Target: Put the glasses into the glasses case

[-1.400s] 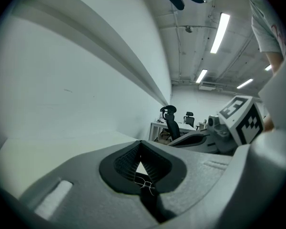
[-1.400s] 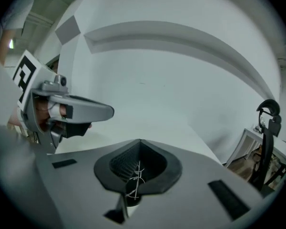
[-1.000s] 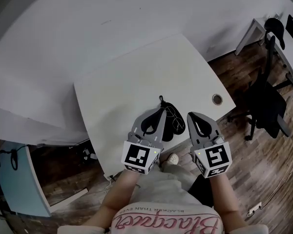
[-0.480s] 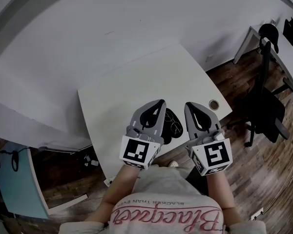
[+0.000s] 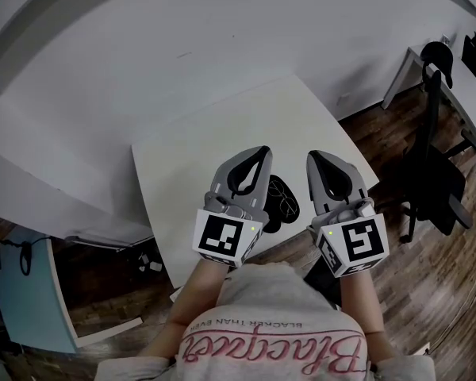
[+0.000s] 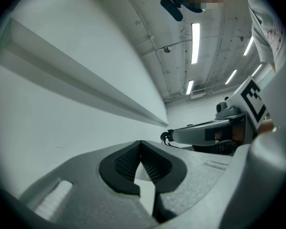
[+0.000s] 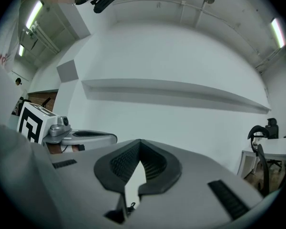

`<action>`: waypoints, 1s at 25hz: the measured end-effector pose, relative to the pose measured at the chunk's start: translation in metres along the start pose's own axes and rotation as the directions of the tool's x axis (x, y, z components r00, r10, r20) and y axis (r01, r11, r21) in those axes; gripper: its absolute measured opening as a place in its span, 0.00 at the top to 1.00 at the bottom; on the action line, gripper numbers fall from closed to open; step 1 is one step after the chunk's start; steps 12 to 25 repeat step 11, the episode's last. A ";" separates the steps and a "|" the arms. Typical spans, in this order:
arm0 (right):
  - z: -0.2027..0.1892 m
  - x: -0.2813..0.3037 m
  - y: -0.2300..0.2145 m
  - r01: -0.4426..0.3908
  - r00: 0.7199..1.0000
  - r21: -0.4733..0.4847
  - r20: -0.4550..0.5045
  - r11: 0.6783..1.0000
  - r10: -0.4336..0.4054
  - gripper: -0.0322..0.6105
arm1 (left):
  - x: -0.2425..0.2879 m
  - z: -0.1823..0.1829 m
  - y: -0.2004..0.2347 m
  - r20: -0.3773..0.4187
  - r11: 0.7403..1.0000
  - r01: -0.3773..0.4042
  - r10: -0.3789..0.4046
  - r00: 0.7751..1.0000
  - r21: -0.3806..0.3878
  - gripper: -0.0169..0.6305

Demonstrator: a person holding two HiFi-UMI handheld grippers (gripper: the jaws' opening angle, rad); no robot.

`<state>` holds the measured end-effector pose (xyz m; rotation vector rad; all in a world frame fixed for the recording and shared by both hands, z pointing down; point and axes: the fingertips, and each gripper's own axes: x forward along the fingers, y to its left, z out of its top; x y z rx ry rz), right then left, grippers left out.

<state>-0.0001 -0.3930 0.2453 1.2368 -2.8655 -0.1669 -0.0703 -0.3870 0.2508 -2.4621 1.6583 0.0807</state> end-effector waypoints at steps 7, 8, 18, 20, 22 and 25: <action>0.007 -0.004 0.007 -0.016 1.000 -0.010 0.013 1.000 0.017 0.93 | -0.002 0.011 -0.003 0.022 1.000 0.007 -0.007 1.000 0.017 0.97; 0.006 -0.005 0.007 -0.018 1.000 -0.009 0.013 1.000 0.019 0.93 | -0.001 0.012 -0.005 0.024 1.000 0.009 -0.010 1.000 0.021 0.97; 0.004 -0.006 0.007 -0.023 1.000 -0.014 0.012 1.000 0.023 0.93 | 0.000 0.012 -0.008 0.026 0.999 0.014 -0.015 1.000 0.029 0.97; 0.004 -0.006 0.007 -0.023 1.000 -0.014 0.012 1.000 0.023 0.93 | 0.000 0.012 -0.008 0.026 0.999 0.014 -0.015 1.000 0.029 0.97; 0.004 -0.006 0.007 -0.023 1.000 -0.014 0.012 1.000 0.023 0.93 | 0.000 0.012 -0.008 0.026 0.999 0.014 -0.015 1.000 0.029 0.97; 0.004 -0.006 0.007 -0.023 1.000 -0.014 0.012 1.000 0.023 0.93 | 0.000 0.012 -0.008 0.026 0.999 0.014 -0.015 1.000 0.029 0.97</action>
